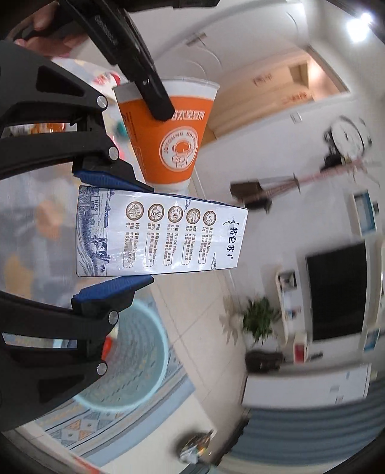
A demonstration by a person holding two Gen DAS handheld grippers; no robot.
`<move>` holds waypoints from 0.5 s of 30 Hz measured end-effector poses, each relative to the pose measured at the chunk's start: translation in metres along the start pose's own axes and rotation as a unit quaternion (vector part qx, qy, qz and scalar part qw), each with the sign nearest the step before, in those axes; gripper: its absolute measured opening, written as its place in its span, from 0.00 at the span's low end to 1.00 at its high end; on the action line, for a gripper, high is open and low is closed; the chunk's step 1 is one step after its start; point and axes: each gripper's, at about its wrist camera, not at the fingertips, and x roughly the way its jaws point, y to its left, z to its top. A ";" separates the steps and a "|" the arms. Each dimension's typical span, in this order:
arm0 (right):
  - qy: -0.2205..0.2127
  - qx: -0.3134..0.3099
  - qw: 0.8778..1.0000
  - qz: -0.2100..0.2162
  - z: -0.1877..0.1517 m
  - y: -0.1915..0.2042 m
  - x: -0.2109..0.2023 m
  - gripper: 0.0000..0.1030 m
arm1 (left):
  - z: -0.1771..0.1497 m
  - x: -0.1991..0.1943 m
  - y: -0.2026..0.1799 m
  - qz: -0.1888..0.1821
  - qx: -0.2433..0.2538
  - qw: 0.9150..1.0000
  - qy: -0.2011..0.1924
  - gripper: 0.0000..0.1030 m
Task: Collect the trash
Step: 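Carry cup and carton over the basket and open both tools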
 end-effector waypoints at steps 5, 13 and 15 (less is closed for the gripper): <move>0.003 0.055 0.997 -0.046 -0.003 -0.061 0.002 0.48 | 0.006 0.046 -0.048 -0.038 0.005 0.999 0.023 0.01; 0.047 0.131 0.983 -0.121 -0.023 -0.157 0.027 0.48 | -0.006 0.126 -0.095 -0.069 0.001 0.994 0.080 0.01; 0.059 0.146 0.978 -0.135 -0.030 -0.178 0.037 0.48 | -0.012 0.145 -0.099 -0.070 0.004 0.993 0.096 0.01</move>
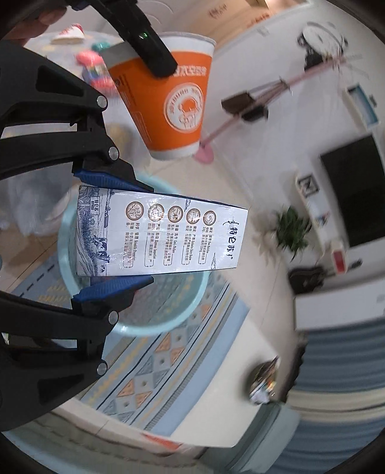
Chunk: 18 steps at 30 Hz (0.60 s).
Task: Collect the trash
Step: 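Carry cup and carton over the basket and open both tools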
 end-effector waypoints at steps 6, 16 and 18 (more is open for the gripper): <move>0.044 0.029 0.998 -0.024 -0.004 -0.034 0.040 0.48 | -0.016 0.058 0.004 0.003 0.003 0.998 0.060 0.01; 0.076 0.060 0.995 -0.038 -0.018 -0.049 0.061 0.49 | -0.028 0.092 0.012 0.016 0.009 0.992 0.123 0.08; 0.077 0.065 0.994 -0.036 -0.017 -0.051 0.059 0.50 | -0.027 0.086 0.012 0.015 0.005 0.993 0.121 0.27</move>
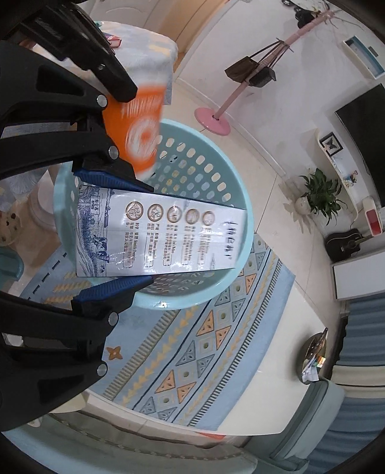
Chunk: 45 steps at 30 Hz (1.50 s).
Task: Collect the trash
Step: 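Carry cup and carton over the basket and open both tools, then move both open tools back toward the remaining items on the table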
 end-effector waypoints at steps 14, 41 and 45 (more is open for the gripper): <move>-0.032 -0.030 0.999 0.010 -0.009 0.036 -0.045 0.57 | -0.007 -0.078 0.005 -0.004 -0.004 0.997 -0.081 0.58; -0.120 -0.297 0.928 0.192 -0.101 0.265 -0.137 0.79 | -0.140 -0.312 0.195 0.260 -0.192 0.913 -0.248 0.84; -0.087 -0.340 0.910 0.223 -0.120 0.309 -0.126 0.79 | -0.175 -0.319 0.243 0.293 -0.255 0.893 -0.227 0.84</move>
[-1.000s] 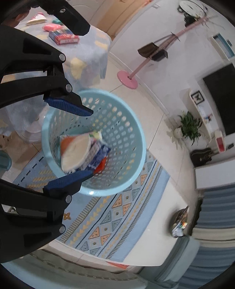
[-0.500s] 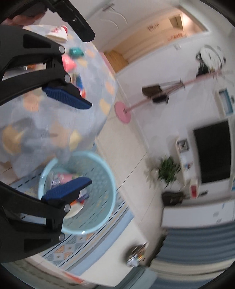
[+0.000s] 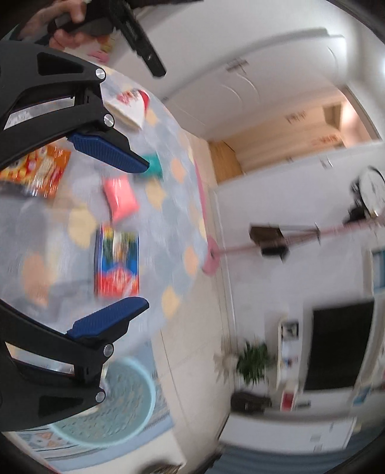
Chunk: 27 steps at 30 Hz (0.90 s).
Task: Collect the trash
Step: 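Move both open tools back toward the remaining items on the table, then grasp the red-white panda paper cup with left tool while right tool grasps the teal bag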
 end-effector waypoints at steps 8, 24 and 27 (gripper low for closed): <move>0.072 -0.065 0.994 0.049 0.002 0.066 0.076 0.78 | -0.013 0.041 0.070 0.002 -0.095 0.994 0.050 0.84; 0.143 -0.086 0.984 0.056 0.003 0.096 0.165 0.70 | -0.023 0.091 0.059 -0.017 -0.101 0.990 0.096 0.68; 0.147 -0.092 0.983 0.052 0.003 0.101 0.174 0.70 | -0.023 0.092 0.055 -0.009 -0.090 0.991 0.095 0.67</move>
